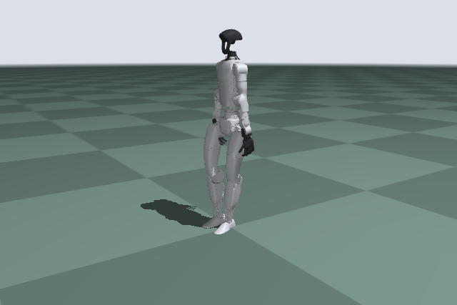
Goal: In place motions
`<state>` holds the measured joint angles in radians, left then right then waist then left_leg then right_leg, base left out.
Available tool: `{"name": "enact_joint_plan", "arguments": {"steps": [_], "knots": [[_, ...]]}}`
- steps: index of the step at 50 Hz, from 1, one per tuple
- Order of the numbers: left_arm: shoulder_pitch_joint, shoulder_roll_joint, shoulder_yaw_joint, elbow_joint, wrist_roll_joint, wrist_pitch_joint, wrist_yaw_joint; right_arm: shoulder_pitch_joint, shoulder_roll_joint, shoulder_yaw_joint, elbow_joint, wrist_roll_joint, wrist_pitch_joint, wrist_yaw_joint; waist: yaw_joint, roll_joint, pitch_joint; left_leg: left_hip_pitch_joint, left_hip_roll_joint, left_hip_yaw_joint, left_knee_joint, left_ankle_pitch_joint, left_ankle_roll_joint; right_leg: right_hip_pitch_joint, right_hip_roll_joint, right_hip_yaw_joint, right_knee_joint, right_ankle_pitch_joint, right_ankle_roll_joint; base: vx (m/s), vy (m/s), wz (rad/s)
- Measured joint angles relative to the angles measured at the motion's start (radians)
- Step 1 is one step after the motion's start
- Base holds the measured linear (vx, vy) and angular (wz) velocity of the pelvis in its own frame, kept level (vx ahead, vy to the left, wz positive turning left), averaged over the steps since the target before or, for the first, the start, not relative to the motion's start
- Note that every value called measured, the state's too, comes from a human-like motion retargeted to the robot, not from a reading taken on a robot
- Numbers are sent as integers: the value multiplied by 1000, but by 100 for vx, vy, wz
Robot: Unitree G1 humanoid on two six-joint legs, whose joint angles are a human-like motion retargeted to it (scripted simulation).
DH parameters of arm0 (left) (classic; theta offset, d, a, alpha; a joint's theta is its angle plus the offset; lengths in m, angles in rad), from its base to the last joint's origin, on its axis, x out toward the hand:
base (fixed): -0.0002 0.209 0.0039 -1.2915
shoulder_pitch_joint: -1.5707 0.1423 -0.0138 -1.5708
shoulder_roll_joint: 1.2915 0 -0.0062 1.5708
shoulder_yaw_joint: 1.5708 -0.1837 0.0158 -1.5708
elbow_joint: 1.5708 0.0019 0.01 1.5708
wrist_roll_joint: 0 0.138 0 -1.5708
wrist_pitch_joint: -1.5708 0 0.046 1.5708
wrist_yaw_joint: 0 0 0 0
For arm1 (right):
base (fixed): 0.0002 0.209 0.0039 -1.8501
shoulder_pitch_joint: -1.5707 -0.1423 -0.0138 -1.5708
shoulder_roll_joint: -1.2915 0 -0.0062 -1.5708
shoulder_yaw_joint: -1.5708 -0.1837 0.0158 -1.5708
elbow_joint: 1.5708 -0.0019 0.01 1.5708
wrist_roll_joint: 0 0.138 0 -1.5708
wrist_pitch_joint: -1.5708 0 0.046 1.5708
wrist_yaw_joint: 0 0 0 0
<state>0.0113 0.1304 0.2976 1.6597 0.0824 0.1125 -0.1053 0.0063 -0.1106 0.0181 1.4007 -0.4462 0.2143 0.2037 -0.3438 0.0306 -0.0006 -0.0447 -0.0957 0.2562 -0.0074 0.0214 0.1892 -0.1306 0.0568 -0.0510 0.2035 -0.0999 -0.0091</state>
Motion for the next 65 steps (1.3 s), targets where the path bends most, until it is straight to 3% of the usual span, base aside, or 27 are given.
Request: {"name": "enact_joint_plan", "arguments": {"steps": [8,23,27,29,30,38,50,53,57,62,65], "knots": [[-41,1,-45,8,-13,-9,-22,-6,-1,-1,-1,4,7,4,-18,10,9,-3,40,127,-11,-26,-2,-11,-30,-124,-11,-69,-23,-9,-2,-86],[-129,72,-117,35,12,14,-21,-42,3,51,-16,-25,0,-23,11,13,9,47,157,613,-31,-136,-74,73,-151,-747,-25,-156,20,-20,-9,-233],[-170,103,-121,39,16,24,-8,-41,2,31,40,52,9,-33,62,-6,-9,90,161,828,-29,-167,-116,72,-177,-789,1,-130,53,-14,-12,-264],[-197,116,-124,37,22,29,4,-37,1,9,76,97,12,-41,62,-23,-17,112,150,903,-26,-179,-135,64,-180,-754,-18,-41,59,-9,-16,-139],[-208,119,-132,34,24,30,9,-31,2,-7,93,115,15,-46,18,-25,-15,117,148,881,-24,-181,-136,67,-170,-770,-51,11,47,-6,-20,10],[-245,93,-106,-38,-2,17,-4,-8,-4,-35,191,93,48,-48,-59,-10,-26,161,180,956,-12,-182,-180,75,-105,-695,-127,18,21,-5,-17,-34],[-199,34,-113,-59,31,-2,-33,5,21,-38,106,38,24,-32,-143,45,-64,201,233,1002,27,-174,-245,63,-41,-609,-175,3,-8,0,-16,-28],[-180,30,-96,-30,43,-2,-18,-11,26,-34,79,29,31,-39,-325,51,-66,170,257,834,74,-164,-222,53,-29,-741,-214,10,-55,1,-13,207],[-126,34,-35,-17,48,-7,16,-31,28,7,59,-53,49,-26,-419,26,-96,148,305,740,202,-114,-180,63,-46,-771,-243,7,-80,1,-18,52],[-24,38,46,-46,18,-36,78,-57,23,56,74,-168,44,3,-393,-53,-136,63,422,620,571,-118,-16,94,-104,-696,-246,10,-84,0,-20,-85],[15,29,83,-41,-29,-69,157,-64,15,70,93,-183,47,5,-286,-65,-141,-33,429,465,711,-188,-39,71,-97,-573,-215,11,-92,-1,-13,-250]]}}
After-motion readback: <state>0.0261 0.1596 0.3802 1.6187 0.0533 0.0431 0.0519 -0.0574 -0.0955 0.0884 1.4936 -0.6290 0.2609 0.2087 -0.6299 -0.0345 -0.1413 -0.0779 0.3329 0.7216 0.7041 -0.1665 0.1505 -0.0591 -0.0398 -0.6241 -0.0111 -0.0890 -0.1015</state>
